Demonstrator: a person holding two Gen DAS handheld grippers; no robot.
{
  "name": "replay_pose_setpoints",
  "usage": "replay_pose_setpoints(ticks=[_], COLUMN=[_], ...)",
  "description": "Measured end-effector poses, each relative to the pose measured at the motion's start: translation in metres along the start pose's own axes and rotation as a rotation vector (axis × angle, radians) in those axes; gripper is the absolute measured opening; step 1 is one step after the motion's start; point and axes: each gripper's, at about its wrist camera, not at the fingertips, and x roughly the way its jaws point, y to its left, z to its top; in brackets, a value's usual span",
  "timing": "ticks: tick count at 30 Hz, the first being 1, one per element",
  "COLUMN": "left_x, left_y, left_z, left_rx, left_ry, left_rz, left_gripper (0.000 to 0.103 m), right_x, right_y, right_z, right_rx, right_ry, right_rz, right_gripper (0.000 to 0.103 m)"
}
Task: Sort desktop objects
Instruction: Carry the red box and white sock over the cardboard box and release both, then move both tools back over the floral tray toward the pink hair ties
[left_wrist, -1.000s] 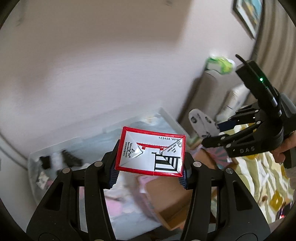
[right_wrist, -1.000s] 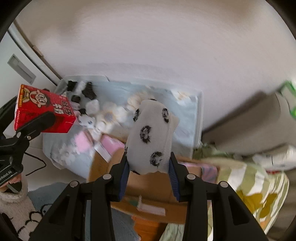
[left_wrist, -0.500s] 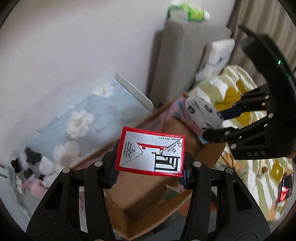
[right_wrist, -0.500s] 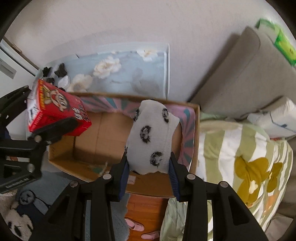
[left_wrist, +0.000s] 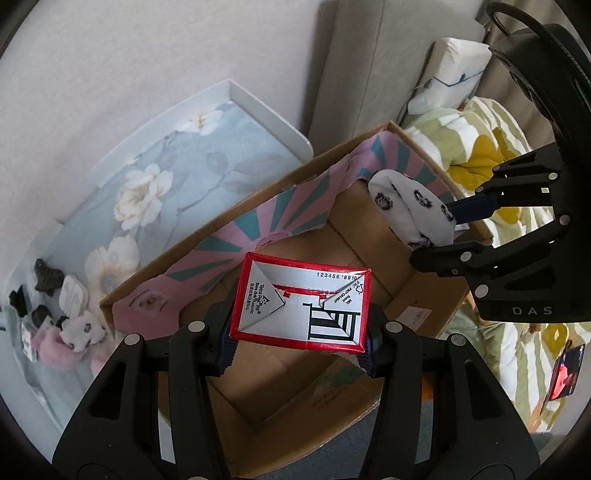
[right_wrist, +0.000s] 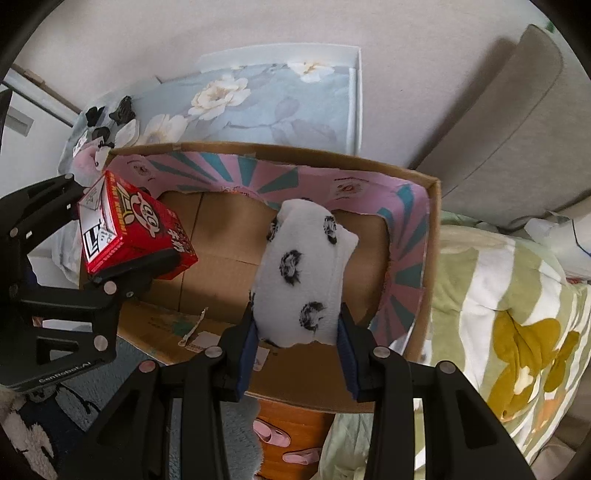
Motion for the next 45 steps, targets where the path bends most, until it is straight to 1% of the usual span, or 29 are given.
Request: replay_pose_setpoints(ticks=[15, 17, 18, 19, 20, 21, 22, 23, 24, 26, 27, 28, 31, 33, 35, 37, 39, 41, 43, 45], left_x=[0.005, 0.007, 0.007, 0.007, 0.006, 0.005, 0.001, -0.002, -0.004, -0.013, -0.016, -0.022, -0.034, -0.042, -0.051, -0.056, -0.061, -0.063, -0.067, -0.072], left_y=[0.006, 0.006, 0.007, 0.008, 0.008, 0.007, 0.008, 0.01, 0.012, 0.017, 0.019, 0.022, 0.031, 0.036, 0.038, 0.038, 0.037, 0.038, 0.041, 0.043], left_z=[-0.009, -0.009, -0.01, -0.01, -0.011, -0.012, -0.012, -0.012, -0.012, -0.012, -0.013, -0.013, -0.013, -0.014, -0.016, -0.017, -0.019, -0.019, -0.02, -0.021], left_rx=[-0.027, -0.026, -0.025, -0.03, -0.029, -0.026, -0.024, -0.025, -0.027, -0.031, -0.031, -0.031, -0.042, -0.051, -0.043, -0.025, -0.016, -0.019, -0.036, -0.045], left_ry=[0.033, 0.052, 0.06, 0.069, 0.068, 0.064, 0.048, 0.044, 0.045, 0.02, 0.006, -0.019, -0.048, -0.07, -0.101, -0.105, -0.103, -0.088, -0.076, -0.081], left_rz=[0.03, 0.021, 0.019, 0.036, 0.05, 0.055, 0.054, 0.051, 0.046, 0.047, 0.048, 0.037, 0.001, -0.01, 0.006, 0.032, 0.04, 0.036, 0.042, 0.049], left_gripper=[0.048, 0.049, 0.055, 0.076, 0.09, 0.102, 0.103, 0.103, 0.103, 0.103, 0.103, 0.103, 0.103, 0.103, 0.103, 0.103, 0.103, 0.103, 0.103, 0.103], right_x=[0.009, 0.01, 0.011, 0.012, 0.012, 0.012, 0.012, 0.013, 0.012, 0.008, 0.007, 0.005, 0.0, -0.005, -0.007, -0.007, -0.005, -0.006, -0.012, -0.022], right_y=[0.01, 0.01, 0.01, 0.01, 0.01, 0.01, 0.009, 0.009, 0.009, 0.007, 0.005, 0.004, 0.006, 0.009, 0.011, 0.016, 0.022, 0.024, 0.026, 0.031], right_z=[0.002, 0.003, 0.004, 0.005, 0.005, 0.005, 0.005, 0.004, 0.004, 0.003, 0.003, 0.003, 0.005, 0.006, 0.007, 0.007, 0.007, 0.008, 0.01, 0.011], right_rx=[-0.041, -0.034, -0.03, -0.029, -0.029, -0.027, -0.023, -0.027, -0.031, -0.013, -0.004, 0.0, 0.004, 0.004, 0.01, 0.012, 0.008, 0.026, 0.03, 0.029], right_ry=[0.035, 0.039, 0.045, 0.051, 0.051, 0.049, 0.053, 0.064, 0.061, 0.041, 0.038, 0.034, 0.019, 0.005, -0.006, -0.003, 0.027, 0.026, 0.009, -0.016], right_rz=[0.005, 0.003, -0.003, -0.011, -0.019, -0.024, -0.032, -0.052, -0.049, -0.016, -0.01, -0.004, -0.016, -0.024, -0.018, 0.007, 0.028, 0.013, -0.029, -0.069], right_gripper=[0.036, 0.04, 0.045, 0.052, 0.057, 0.072, 0.087, 0.091, 0.092, 0.096, 0.102, 0.102, 0.102, 0.102, 0.102, 0.102, 0.102, 0.103, 0.103, 0.103])
